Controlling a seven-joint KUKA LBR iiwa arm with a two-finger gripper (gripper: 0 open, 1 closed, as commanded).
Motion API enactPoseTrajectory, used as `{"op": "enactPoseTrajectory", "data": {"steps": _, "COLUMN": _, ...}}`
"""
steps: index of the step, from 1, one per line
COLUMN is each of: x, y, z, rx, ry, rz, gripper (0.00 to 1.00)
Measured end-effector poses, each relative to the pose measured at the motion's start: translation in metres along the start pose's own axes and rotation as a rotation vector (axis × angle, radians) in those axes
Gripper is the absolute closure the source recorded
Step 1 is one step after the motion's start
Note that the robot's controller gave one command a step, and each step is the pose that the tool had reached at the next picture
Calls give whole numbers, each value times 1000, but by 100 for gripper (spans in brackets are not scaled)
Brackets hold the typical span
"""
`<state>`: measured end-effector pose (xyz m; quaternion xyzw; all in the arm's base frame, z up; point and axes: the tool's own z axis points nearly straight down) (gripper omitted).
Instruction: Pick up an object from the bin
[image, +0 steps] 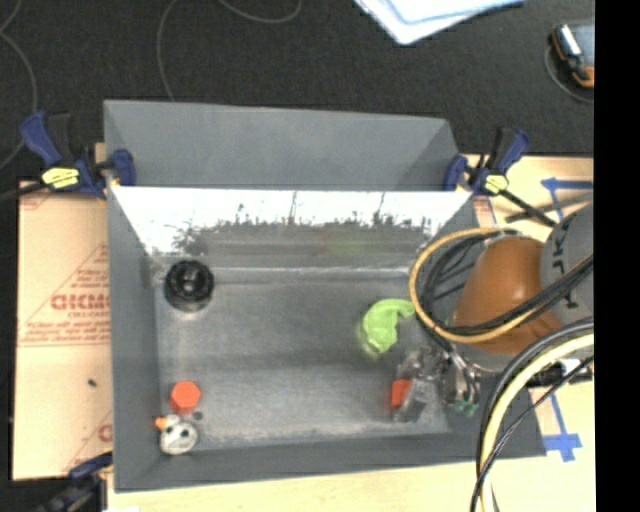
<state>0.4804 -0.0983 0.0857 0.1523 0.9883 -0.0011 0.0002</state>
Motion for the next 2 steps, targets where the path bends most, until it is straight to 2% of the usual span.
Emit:
{"op": "enactPoseTrajectory", "data": {"steps": 1, "x": -2, "y": 4, "z": -79, "rx": 0, "ry": 3, "rz": -17, "gripper": 100}}
{"op": "enactPoseTrajectory", "data": {"steps": 2, "x": -6, "y": -4, "z": -176, "rx": -1, "ry": -12, "rz": -11, "gripper": 100}}
